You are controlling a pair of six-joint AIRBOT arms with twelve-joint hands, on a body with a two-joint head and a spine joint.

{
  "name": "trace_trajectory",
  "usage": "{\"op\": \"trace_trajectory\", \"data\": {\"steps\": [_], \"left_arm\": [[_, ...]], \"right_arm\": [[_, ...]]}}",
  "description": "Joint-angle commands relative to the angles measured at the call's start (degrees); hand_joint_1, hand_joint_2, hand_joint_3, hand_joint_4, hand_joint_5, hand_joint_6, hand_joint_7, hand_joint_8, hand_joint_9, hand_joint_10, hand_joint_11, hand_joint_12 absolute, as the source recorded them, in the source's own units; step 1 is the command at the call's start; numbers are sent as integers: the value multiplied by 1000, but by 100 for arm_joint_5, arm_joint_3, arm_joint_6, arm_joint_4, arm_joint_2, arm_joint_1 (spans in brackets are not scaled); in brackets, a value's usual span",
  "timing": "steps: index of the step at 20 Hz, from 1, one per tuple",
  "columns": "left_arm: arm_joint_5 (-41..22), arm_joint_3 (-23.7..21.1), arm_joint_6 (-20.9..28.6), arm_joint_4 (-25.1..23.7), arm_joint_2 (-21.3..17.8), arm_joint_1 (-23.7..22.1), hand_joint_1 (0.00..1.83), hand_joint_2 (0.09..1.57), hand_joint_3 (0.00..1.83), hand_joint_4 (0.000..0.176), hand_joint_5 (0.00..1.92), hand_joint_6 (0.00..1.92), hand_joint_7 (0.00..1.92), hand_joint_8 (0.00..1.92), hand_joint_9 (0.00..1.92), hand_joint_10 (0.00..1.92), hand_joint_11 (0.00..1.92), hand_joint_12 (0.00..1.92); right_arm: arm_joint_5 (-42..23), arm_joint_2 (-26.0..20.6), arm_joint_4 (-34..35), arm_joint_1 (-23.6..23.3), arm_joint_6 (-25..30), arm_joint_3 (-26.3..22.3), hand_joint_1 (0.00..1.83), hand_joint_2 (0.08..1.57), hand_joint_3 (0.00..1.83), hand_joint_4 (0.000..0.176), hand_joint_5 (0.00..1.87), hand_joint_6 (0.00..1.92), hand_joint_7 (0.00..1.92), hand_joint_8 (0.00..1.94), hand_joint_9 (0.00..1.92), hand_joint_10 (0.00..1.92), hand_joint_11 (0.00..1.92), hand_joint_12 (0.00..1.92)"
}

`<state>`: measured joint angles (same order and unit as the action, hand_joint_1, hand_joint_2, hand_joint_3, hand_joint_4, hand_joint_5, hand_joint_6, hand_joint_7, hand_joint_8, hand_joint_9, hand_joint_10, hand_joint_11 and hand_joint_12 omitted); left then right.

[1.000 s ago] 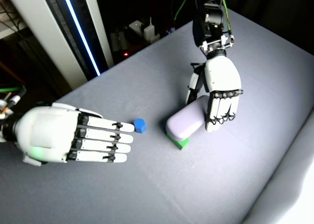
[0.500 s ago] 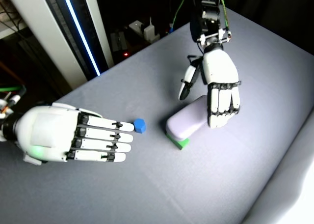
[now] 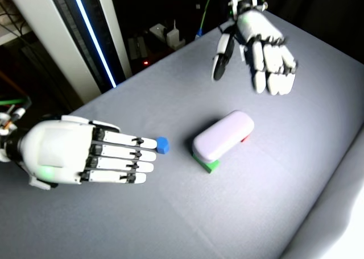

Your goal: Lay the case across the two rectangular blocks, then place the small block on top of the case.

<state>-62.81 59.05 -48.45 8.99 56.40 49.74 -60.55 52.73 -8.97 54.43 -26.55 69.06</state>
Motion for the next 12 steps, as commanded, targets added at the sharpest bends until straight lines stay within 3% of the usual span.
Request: {"op": "trace_trajectory", "data": {"steps": [1, 2, 3, 5, 6, 7, 9, 12], "left_arm": [[-928, -68, -39, -39, -89, 60, 782, 964, 0, 64, 254, 1, 217, 1, 190, 1, 0, 625], [-1090, -194, -50, -15, -222, 229, 805, 966, 0, 58, 246, 0, 208, 1, 174, 1, 0, 562], [-1198, -272, -50, 5, -309, 330, 803, 974, 3, 34, 243, 0, 197, 0, 164, 0, 0, 545], [-1449, -436, -62, 102, -505, 577, 789, 972, 0, 32, 238, 5, 181, 2, 128, 0, 0, 480], [-1551, -505, -94, 190, -591, 721, 830, 975, 1, 24, 242, 3, 173, 1, 99, 0, 0, 415], [-1633, -568, -134, 300, -652, 846, 845, 973, 0, 24, 246, 2, 177, 1, 95, 1, 0, 449], [-1831, -687, -166, 605, -773, 1254, 881, 969, 0, 0, 267, 3, 208, 5, 157, 15, 0, 724], [-1993, -780, -165, 845, -841, 1566, 875, 964, 0, 0, 268, 0, 227, 2, 195, 11, 0, 827]], "right_arm": [[-410, 35, 55, -117, 124, 64, 631, 1203, 0, 0, 397, 0, 386, 2, 371, 0, 29, 913], [-275, 124, -126, -219, 286, 174, 664, 1182, 0, 0, 402, 2, 390, 3, 384, 5, 43, 928], [-191, 172, -252, -309, 392, 234, 690, 1171, 0, 0, 392, 0, 376, 0, 381, 2, 61, 902], [30, 263, -522, -500, 501, 327, 813, 1150, 0, 3, 395, 0, 390, 1, 413, 4, 108, 865], [157, 309, -674, -621, 520, 366, 868, 1135, 0, 5, 390, 0, 437, 4, 510, 16, 221, 896], [269, 360, -808, -737, 545, 401, 879, 1130, 0, 21, 375, 0, 444, 1, 562, 14, 260, 971], [683, 563, -1364, -1094, 757, 573, 871, 1142, 1, 0, 389, 1, 442, 3, 532, 4, 132, 1158], [1006, 796, -1840, -1345, 1018, 754, 916, 1105, 0, 0, 427, 2, 518, 3, 619, 12, 256, 1029]]}}
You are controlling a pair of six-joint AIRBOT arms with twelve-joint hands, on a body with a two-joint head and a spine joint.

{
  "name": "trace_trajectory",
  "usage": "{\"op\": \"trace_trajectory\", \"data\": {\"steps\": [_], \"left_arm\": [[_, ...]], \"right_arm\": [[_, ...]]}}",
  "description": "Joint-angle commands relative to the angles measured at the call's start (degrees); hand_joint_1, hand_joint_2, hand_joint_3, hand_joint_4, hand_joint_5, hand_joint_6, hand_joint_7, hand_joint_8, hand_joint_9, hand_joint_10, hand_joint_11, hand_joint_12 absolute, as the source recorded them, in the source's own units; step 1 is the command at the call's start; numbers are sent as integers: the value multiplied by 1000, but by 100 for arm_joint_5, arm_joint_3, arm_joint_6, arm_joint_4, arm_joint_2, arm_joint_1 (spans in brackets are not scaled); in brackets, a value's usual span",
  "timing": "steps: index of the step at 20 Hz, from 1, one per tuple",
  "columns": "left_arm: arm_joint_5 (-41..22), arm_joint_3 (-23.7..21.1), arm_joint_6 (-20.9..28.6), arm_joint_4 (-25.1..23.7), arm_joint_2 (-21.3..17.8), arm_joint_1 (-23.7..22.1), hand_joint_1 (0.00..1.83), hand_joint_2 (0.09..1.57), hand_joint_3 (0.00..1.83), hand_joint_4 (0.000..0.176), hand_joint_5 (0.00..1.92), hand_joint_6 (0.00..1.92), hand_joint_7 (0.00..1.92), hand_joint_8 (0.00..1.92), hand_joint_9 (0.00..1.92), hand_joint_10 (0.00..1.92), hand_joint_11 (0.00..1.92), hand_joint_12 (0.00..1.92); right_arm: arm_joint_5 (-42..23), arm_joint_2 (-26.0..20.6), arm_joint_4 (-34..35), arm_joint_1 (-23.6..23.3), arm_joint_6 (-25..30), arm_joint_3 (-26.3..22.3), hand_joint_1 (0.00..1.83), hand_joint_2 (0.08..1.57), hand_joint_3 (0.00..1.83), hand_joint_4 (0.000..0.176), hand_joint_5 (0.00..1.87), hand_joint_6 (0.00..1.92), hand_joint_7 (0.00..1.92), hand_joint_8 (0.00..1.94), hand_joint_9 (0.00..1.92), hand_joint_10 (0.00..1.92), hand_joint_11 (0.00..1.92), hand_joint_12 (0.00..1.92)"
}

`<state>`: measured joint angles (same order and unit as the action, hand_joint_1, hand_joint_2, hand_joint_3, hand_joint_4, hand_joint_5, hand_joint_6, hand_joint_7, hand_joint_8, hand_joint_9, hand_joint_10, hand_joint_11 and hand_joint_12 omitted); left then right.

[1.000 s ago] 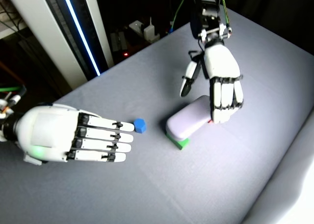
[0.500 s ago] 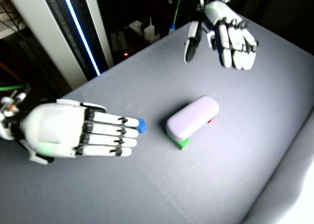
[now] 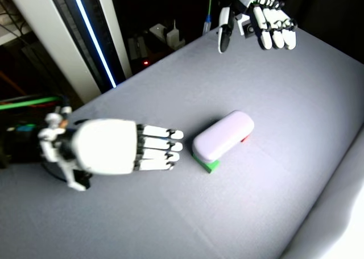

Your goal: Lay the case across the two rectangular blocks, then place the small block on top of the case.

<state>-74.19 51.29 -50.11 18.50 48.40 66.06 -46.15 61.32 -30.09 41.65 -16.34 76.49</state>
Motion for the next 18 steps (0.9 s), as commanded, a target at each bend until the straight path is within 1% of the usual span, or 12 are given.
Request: {"op": "trace_trajectory", "data": {"steps": [1, 2, 3, 4, 5, 6, 11, 12, 14, 15, 17, 18], "left_arm": [[-846, -6, 1, -84, -39, -54, 880, 962, 0, 0, 269, 1, 232, 3, 202, 11, 0, 829], [-815, -5, 1, -69, -30, -53, 864, 959, 0, 0, 270, 1, 228, 1, 199, 9, 0, 830], [-806, -3, 1, -67, -18, -53, 859, 960, 0, 0, 271, 1, 230, 0, 192, 2, 0, 775], [-804, -5, 1, -67, -17, -54, 848, 965, 2, 0, 266, 0, 228, 0, 187, 0, 0, 770], [-809, -5, 1, -67, -14, -55, 845, 975, 4, 0, 268, 1, 223, 0, 186, 0, 0, 792], [-816, -4, 1, -67, -12, -57, 843, 982, 5, 0, 265, 0, 212, 2, 171, 2, 0, 752], [-766, 5, 4, -67, 10, -69, 859, 983, 1, 0, 284, 4, 211, 1, 182, 5, 0, 785], [-756, 8, 7, -67, 15, -77, 859, 984, 1, 0, 285, 2, 214, 1, 179, 3, 0, 761], [-753, 8, 12, -68, 18, -87, 855, 978, 0, 0, 288, 0, 226, 2, 192, 5, 0, 781], [-753, 8, 12, -68, 19, -88, 855, 978, 0, 0, 288, 0, 226, 2, 192, 5, 0, 781], [-753, 4, 12, -70, 21, -90, 842, 982, 1, 0, 278, 0, 222, 0, 187, 1, 0, 765], [-753, 4, 17, -70, 21, -91, 841, 986, 2, 0, 270, 0, 225, 2, 196, 5, 0, 761]], "right_arm": [[-395, 21, 200, -93, 124, 91, 942, 1101, 0, 0, 430, 1, 528, 2, 625, 8, 239, 1031], [-343, 134, 113, -118, 288, 212, 942, 1103, 0, 0, 427, 0, 529, 1, 607, 1, 191, 1047], [-271, 228, 29, -150, 412, 312, 955, 1100, 0, 0, 443, 5, 527, 4, 585, 7, 173, 1039], [-169, 313, -52, -195, 471, 395, 962, 1101, 0, 0, 447, 6, 542, 9, 608, 17, 199, 1052], [-91, 359, -98, -227, 472, 434, 992, 1096, 0, 0, 457, 3, 571, 8, 642, 23, 209, 1110], [-16, 380, -154, -257, 472, 459, 1024, 1088, 0, 0, 467, 2, 595, 7, 669, 26, 215, 1147], [266, 490, -320, -326, 472, 545, 1079, 1076, 0, 0, 473, 1, 614, 5, 681, 23, 208, 1188], [308, 503, -331, -326, 472, 562, 1082, 1076, 0, 0, 468, 0, 606, 1, 678, 20, 206, 1191], [391, 524, -382, -333, 472, 579, 1089, 1066, 0, 0, 489, 1, 656, 11, 739, 37, 261, 1188], [423, 533, -404, -333, 472, 586, 1089, 1066, 0, 0, 489, 1, 656, 11, 739, 37, 261, 1188], [469, 545, -424, -333, 472, 589, 1074, 1071, 1, 0, 515, 2, 708, 21, 781, 71, 261, 1326], [484, 553, -431, -333, 472, 590, 1122, 1052, 0, 0, 588, 12, 761, 36, 814, 120, 287, 1405]]}}
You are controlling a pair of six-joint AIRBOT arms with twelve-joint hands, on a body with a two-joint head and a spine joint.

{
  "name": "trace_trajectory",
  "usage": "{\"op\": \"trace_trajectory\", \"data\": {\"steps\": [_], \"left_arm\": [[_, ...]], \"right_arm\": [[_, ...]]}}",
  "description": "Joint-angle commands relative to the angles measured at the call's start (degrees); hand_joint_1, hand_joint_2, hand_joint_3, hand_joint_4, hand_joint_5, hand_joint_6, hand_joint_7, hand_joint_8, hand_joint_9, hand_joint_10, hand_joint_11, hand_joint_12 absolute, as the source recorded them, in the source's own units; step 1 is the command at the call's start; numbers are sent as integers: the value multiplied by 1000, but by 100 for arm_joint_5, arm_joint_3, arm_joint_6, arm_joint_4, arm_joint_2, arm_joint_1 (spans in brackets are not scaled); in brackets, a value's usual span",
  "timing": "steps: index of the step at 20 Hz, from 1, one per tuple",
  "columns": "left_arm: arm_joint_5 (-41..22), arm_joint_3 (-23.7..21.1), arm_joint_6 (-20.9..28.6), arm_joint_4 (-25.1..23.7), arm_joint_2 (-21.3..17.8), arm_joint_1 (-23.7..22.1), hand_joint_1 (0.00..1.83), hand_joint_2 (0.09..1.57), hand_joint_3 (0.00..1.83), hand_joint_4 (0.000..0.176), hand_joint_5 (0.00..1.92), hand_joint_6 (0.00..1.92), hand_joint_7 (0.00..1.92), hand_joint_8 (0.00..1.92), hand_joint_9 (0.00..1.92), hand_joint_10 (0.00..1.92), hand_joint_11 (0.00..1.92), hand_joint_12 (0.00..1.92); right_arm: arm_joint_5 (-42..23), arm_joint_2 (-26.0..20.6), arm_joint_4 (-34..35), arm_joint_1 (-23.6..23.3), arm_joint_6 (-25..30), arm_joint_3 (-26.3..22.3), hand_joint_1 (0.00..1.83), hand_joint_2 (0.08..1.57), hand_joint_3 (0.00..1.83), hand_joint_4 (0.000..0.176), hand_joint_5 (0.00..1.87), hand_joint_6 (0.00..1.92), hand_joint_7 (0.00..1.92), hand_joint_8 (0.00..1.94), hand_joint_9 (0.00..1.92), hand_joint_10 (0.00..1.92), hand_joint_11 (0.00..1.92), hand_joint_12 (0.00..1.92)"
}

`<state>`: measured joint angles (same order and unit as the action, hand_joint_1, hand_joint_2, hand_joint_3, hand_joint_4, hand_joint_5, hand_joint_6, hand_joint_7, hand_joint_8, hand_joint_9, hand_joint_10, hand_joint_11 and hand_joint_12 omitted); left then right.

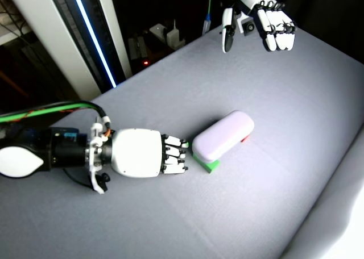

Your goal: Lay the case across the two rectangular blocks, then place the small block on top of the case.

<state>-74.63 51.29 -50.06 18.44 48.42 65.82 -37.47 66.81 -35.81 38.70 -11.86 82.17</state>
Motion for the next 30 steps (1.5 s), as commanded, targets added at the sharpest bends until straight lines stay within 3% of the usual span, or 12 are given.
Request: {"op": "trace_trajectory", "data": {"steps": [1, 7, 8, 9, 10, 15, 19, 22, 27, 28, 29, 30], "left_arm": [[-707, 4, 20, -63, 19, -67, 821, 986, 2, 8, 263, 0, 225, 2, 200, 6, 0, 764], [-689, 4, 22, -63, 33, -71, 827, 990, 1, 15, 251, 0, 236, 1, 207, 3, 0, 703], [-675, 6, 22, -63, 40, -72, 832, 985, 0, 16, 258, 2, 248, 5, 227, 10, 0, 694], [-665, 7, 22, -64, 44, -72, 832, 985, 0, 16, 258, 2, 248, 5, 227, 10, 0, 694], [-661, 6, 24, -64, 47, -72, 831, 976, 0, 20, 271, 2, 267, 4, 251, 8, 0, 734], [-656, 14, 48, -63, 69, -71, 821, 975, 0, 29, 259, 3, 275, 2, 264, 6, 0, 689], [-660, 11, 64, -60, 70, -59, 831, 974, 0, 27, 256, 1, 283, 2, 277, 6, 0, 680], [-666, 8, 69, -57, 71, -47, 822, 973, 0, 39, 257, 1, 283, 1, 277, 3, 0, 671], [-684, 7, 101, -34, 70, -15, 825, 975, 1, 41, 250, 2, 279, 0, 275, 2, 0, 647], [-684, 8, 101, -34, 69, -14, 808, 977, 1, 36, 251, 0, 282, 0, 288, 4, 0, 693], [-683, 10, 101, -34, 69, -14, 806, 973, 0, 38, 256, 1, 290, 2, 295, 4, 0, 714], [-680, 13, 101, -34, 70, -14, 796, 973, 0, 37, 252, 1, 285, 1, 285, 2, 0, 691]], "right_arm": [[-368, 21, 131, -38, 24, 22, 1149, 1031, 0, 0, 648, 9, 805, 29, 801, 244, 333, 1393], [-368, 83, 131, -38, 24, 20, 1212, 1004, 1, 0, 865, 13, 958, 54, 778, 664, 552, 1311], [-369, 88, 128, -38, 24, 19, 1183, 1105, 0, 0, 991, 740, 1017, 61, 813, 684, 597, 1294], [-369, 91, 118, -38, 24, 14, 1183, 1105, 0, 0, 991, 740, 1017, 61, 813, 684, 597, 1294], [-369, 92, 111, -38, 24, 6, 1209, 1135, 10, 0, 862, 1097, 981, 1025, 853, 930, 721, 1442], [-374, 91, 98, -38, 24, -21, 1232, 1122, 2, 0, 948, 951, 982, 1167, 869, 1420, 783, 1736], [-650, 35, 242, -40, 24, -78, 1252, 1080, 0, 0, 924, 1151, 1192, 651, 963, 1222, 788, 1624], [-1142, -200, 469, -193, 21, -204, 1230, 1096, 2, 0, 961, 957, 1032, 1097, 841, 1415, 609, 1786], [-1701, -310, 718, -663, -227, -274, 1239, 1106, 0, 0, 962, 933, 1032, 1074, 887, 1235, 788, 1549], [-1717, -310, 753, -802, -332, -268, 1229, 1096, 1, 28, 973, 1034, 1047, 933, 818, 1147, 602, 1496], [-1716, -309, 758, -926, -421, -243, 1228, 1095, 0, 26, 986, 982, 1040, 969, 764, 1130, 411, 1535], [-1713, -305, 758, -1046, -465, -190, 1226, 1100, 1, 31, 986, 1001, 1020, 971, 825, 1100, 632, 1504]]}}
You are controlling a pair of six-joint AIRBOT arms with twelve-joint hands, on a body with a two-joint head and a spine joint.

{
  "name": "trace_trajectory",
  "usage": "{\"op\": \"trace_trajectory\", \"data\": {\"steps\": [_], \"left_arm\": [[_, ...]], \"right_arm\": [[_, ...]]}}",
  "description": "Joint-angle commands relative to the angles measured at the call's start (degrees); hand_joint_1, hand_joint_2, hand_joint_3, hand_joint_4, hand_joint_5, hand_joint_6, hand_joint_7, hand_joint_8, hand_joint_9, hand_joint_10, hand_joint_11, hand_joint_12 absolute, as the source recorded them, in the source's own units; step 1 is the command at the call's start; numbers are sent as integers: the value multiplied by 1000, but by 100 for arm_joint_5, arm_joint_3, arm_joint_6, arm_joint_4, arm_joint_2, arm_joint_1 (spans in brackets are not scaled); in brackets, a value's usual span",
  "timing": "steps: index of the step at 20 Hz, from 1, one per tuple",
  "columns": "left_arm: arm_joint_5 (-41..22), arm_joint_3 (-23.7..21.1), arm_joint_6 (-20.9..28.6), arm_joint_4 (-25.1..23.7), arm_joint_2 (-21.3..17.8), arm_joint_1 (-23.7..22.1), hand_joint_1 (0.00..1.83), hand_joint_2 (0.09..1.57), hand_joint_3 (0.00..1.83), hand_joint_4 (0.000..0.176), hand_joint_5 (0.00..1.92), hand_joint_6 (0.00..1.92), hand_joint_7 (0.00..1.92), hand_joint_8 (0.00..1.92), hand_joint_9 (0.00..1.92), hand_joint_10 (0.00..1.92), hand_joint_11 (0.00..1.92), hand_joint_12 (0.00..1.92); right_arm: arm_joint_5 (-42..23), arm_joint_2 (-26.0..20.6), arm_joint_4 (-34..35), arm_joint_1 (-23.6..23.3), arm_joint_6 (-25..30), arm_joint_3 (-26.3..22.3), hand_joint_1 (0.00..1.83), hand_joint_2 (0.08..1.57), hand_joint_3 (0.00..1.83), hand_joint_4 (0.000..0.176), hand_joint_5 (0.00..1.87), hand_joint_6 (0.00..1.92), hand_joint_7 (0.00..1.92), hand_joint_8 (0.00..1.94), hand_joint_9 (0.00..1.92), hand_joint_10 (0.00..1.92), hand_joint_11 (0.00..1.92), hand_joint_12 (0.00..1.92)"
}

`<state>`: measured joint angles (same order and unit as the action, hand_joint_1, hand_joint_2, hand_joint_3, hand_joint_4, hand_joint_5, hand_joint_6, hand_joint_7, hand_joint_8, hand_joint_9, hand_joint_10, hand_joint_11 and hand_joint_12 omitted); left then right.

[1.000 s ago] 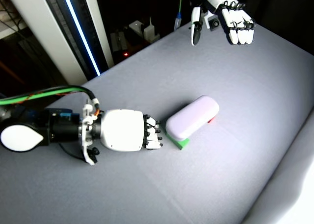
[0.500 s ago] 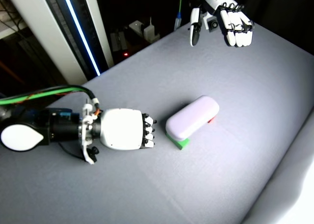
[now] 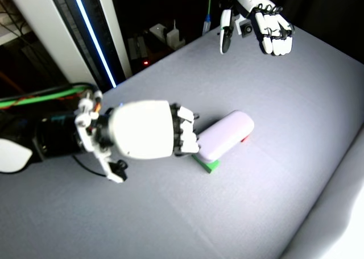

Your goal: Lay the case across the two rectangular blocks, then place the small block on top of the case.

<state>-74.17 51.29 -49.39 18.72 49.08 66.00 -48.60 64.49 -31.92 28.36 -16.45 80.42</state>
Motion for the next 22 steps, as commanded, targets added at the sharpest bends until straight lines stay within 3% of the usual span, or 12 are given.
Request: {"op": "trace_trajectory", "data": {"steps": [1, 2, 3, 4, 5, 7, 8, 12, 15, 16, 20, 22], "left_arm": [[-709, 19, 33, -62, 4, -32, 807, 974, 0, 40, 251, 0, 283, 0, 278, 1, 0, 663], [-697, 25, 33, -62, 6, -34, 807, 974, 0, 40, 251, 0, 283, 0, 278, 1, 0, 663], [-687, 31, 33, -62, 7, -34, 822, 971, 0, 22, 269, 2, 293, 2, 296, 5, 0, 751], [-681, 35, 33, -62, 10, -35, 822, 974, 1, 27, 267, 1, 293, 1, 298, 5, 0, 763], [-664, 42, 34, -62, 17, -35, 833, 974, 1, 24, 267, 1, 291, 0, 298, 4, 0, 765], [-621, 61, 39, -65, 30, -36, 833, 974, 1, 10, 263, 0, 289, 0, 298, 4, 0, 763], [-611, 71, 52, -67, 36, -36, 835, 976, 1, 8, 257, 0, 278, 0, 294, 2, 0, 745], [-586, 90, 64, -87, 53, -47, 831, 970, 0, 21, 279, 9, 287, 4, 287, 0, 0, 732], [-550, 110, 82, -102, 86, -75, 820, 968, 0, 8, 277, 3, 278, 1, 278, 0, 0, 749], [-548, 110, 84, -102, 86, -75, 816, 973, 1, 0, 279, 3, 275, 0, 277, 0, 0, 753], [-552, 110, 116, -116, 87, -79, 816, 972, 0, 21, 271, 2, 264, 2, 266, 3, 0, 705], [-556, 111, 119, -122, 89, -90, 816, 975, 1, 16, 266, 0, 268, 3, 272, 4, 0, 712]], "right_arm": [[-580, 23, 369, -118, -13, 79, 1229, 1100, 0, 19, 967, 1072, 1052, 871, 889, 996, 728, 1406], [-526, 122, 369, -208, -22, 168, 1229, 1100, 0, 19, 967, 1072, 1052, 871, 889, 996, 728, 1406], [-422, 234, 368, -309, -48, 267, 1241, 1086, 0, 0, 1017, 1069, 1066, 766, 892, 932, 608, 1486], [-305, 337, 365, -390, -81, 356, 1232, 1088, 1, 10, 1007, 1041, 1056, 829, 909, 1013, 675, 1539], [-151, 493, 355, -470, -98, 502, 1228, 1099, 2, 8, 945, 1064, 1074, 876, 931, 1066, 736, 1532], [115, 719, 244, -607, -98, 704, 1255, 1084, 0, 0, 997, 855, 1096, 987, 1003, 1257, 881, 1609], [236, 815, 153, -685, -98, 782, 1246, 1081, 0, 0, 982, 950, 1112, 878, 965, 1102, 755, 1467], [681, 1106, -192, -880, -98, 1000, 1281, 1054, 0, 0, 1009, 829, 1219, 764, 1134, 1005, 967, 1388], [873, 1186, -289, -884, -98, 1055, 1269, 1051, 0, 0, 993, 932, 1252, 620, 1101, 849, 856, 1346], [915, 1213, -314, -887, -98, 1074, 1265, 1051, 0, 0, 999, 938, 1245, 615, 1085, 828, 832, 1332], [1135, 1310, -410, -902, -100, 1157, 1265, 1043, 1, 0, 1024, 919, 1260, 569, 1112, 857, 877, 1381], [1206, 1323, -472, -902, -100, 1160, 1254, 1054, 1, 0, 1011, 973, 1213, 616, 1069, 879, 862, 1383]]}}
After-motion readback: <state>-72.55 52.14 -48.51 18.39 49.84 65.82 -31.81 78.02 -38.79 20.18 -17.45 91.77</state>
